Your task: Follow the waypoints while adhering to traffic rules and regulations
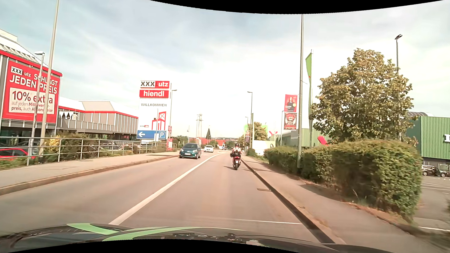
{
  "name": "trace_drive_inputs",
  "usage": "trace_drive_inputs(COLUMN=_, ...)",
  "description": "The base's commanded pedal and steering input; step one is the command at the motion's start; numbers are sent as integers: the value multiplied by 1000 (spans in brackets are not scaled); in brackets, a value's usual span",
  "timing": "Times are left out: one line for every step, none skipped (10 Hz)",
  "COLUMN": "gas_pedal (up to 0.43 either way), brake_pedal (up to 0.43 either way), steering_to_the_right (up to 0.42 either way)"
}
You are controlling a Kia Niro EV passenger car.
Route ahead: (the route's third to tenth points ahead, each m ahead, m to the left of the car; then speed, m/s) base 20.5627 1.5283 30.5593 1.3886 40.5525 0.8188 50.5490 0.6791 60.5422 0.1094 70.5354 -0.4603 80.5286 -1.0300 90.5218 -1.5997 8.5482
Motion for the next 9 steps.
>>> trace_drive_inputs(gas_pedal=28, brake_pedal=0, steering_to_the_right=-2)
trace_drive_inputs(gas_pedal=28, brake_pedal=0, steering_to_the_right=-2)
trace_drive_inputs(gas_pedal=28, brake_pedal=0, steering_to_the_right=-2)
trace_drive_inputs(gas_pedal=0, brake_pedal=0, steering_to_the_right=-2)
trace_drive_inputs(gas_pedal=0, brake_pedal=0, steering_to_the_right=-2)
trace_drive_inputs(gas_pedal=0, brake_pedal=0, steering_to_the_right=-2)
trace_drive_inputs(gas_pedal=0, brake_pedal=0, steering_to_the_right=-2)
trace_drive_inputs(gas_pedal=0, brake_pedal=0, steering_to_the_right=-2)
trace_drive_inputs(gas_pedal=0, brake_pedal=0, steering_to_the_right=0)
